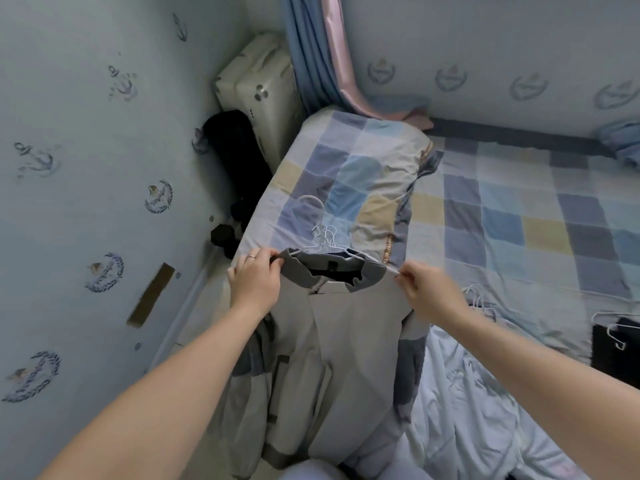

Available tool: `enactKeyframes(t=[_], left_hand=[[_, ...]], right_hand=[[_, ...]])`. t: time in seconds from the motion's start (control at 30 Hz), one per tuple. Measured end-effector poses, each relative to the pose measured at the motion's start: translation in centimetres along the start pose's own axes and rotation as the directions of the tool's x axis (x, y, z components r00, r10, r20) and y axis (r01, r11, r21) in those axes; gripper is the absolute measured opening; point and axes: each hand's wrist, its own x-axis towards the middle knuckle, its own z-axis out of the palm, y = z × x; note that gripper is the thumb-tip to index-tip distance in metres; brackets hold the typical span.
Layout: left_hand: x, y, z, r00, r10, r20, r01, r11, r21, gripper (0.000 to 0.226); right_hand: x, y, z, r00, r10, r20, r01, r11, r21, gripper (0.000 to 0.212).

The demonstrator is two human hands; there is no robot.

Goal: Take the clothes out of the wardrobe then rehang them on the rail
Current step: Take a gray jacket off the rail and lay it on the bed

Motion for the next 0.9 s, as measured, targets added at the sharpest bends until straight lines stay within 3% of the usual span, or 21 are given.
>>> enactKeyframes(t=[0.27,0.6,0.77,0.9], left_hand=[[7.7,-4.8,10.1,0.98,-0.056,0.192,0.067,0.996,-0.054,0.019],[16.8,-9.5,25.4,0.957,-0.056,0.286,0.062,0.998,-0.009,0.025],[19.6,-10.3,29.5,0.947,-0.093,0.307,0.105,0.994,-0.021,0.028],[18.4,-10.7,29.5,0.926,-0.079,0.369,0.104,0.993,-0.048,0.046]], right_hand=[[8.3,2.6,8.8,0.977,0.211,0.032,-0.21,0.977,-0.046,0.013],[17.3,9.3,22.3,0.94,0.337,0.053,-0.328,0.936,-0.125,0.023],[20.1,11.0,25.6,0.917,0.39,0.083,-0.381,0.918,-0.107,0.044],[18.8,10.1,26.1,0.899,0.419,0.126,-0.402,0.905,-0.142,0.057]])
